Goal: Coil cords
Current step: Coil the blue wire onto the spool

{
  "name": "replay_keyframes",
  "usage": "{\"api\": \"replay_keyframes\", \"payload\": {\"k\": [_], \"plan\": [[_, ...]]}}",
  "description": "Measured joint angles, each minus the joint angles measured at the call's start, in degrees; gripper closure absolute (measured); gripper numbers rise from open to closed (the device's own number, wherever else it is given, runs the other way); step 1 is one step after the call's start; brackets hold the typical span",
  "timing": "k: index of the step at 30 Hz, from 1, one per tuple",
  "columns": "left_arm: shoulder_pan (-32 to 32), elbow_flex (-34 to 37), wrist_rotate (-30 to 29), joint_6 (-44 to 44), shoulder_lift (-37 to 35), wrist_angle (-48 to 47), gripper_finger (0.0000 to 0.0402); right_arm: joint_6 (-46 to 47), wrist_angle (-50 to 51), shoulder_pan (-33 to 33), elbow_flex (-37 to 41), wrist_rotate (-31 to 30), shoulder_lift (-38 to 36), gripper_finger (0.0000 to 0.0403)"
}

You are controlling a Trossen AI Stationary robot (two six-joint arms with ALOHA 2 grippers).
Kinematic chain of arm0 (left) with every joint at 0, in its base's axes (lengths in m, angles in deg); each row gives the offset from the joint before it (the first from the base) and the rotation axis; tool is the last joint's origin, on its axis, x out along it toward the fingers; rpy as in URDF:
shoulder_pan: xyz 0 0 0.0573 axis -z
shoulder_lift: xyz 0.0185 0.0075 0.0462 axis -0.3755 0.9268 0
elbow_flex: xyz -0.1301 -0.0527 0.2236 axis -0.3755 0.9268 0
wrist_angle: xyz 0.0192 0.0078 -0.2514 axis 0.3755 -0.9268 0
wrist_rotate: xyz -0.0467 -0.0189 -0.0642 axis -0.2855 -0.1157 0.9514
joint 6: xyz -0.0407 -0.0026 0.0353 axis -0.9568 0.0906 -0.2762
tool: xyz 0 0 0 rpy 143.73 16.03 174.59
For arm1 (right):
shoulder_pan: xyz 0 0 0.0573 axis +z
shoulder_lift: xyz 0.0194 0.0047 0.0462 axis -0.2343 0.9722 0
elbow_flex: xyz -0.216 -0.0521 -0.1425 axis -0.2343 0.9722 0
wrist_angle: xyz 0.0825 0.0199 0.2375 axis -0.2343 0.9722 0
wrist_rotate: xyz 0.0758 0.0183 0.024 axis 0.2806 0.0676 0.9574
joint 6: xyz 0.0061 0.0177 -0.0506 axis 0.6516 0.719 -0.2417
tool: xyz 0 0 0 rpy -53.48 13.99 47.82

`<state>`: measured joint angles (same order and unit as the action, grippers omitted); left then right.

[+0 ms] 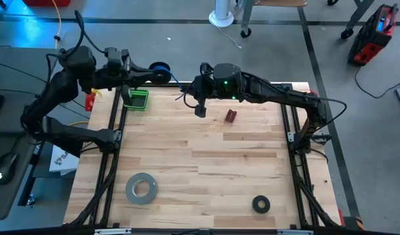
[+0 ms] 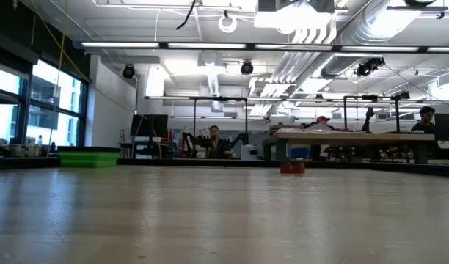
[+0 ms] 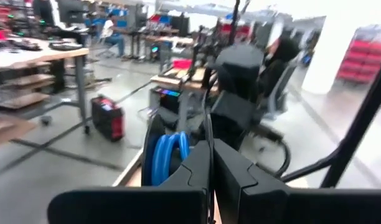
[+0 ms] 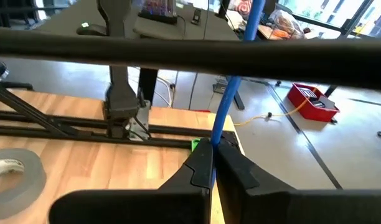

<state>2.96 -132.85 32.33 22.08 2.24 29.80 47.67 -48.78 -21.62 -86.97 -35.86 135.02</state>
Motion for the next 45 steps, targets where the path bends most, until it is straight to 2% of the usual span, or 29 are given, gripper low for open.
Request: {"api": "replay_keyframes", "payload": {"k": [3, 9, 13, 20, 29, 36, 42, 45], "plan": [[0.0, 0.0, 2.4, -3.0, 1.4, 4.3, 0.0401, 0.3, -1.1, 0.6, 0.0, 1.4, 0.0, 0.0402], [0.0, 0.0, 2.6, -8.2, 3.4, 10.5, 0.0401, 1.4, -5.5, 1.8, 0.0, 1.7, 0.0, 0.0403], [0.0, 0.0, 3.1, -15.8, 4.7, 13.1, 0.0401, 1.4, -8.2, 2.5, 0.0, 1.9, 0.0, 0.0403], [0.0, 0.0, 8.0, -30.2, 6.9, 20.5, 0.0401, 1.6, -12.9, 3.4, 0.0, 2.3, 0.1, 0.0403], [0.2, 0.0, 9.4, -47.9, 9.0, 20.9, 0.0401, 1.8, -20.7, 4.5, 0.0, 3.6, 0.4, 0.0403], [1.0, -0.1, 10.3, -55.2, 9.6, 21.7, 0.0401, 2.7, -23.2, 5.1, 0.1, 4.7, 2.0, 0.0403], [1.9, 0.0, 15.4, -64.0, 9.6, 22.3, 0.0401, 2.4, -28.7, 5.6, 0.0, 4.9, 3.4, 0.0403], [2.9, 0.0, 15.8, -66.3, 9.6, 21.6, 0.0401, 1.4, -29.5, 5.7, 0.0, 5.3, 3.5, 0.0403]]}}
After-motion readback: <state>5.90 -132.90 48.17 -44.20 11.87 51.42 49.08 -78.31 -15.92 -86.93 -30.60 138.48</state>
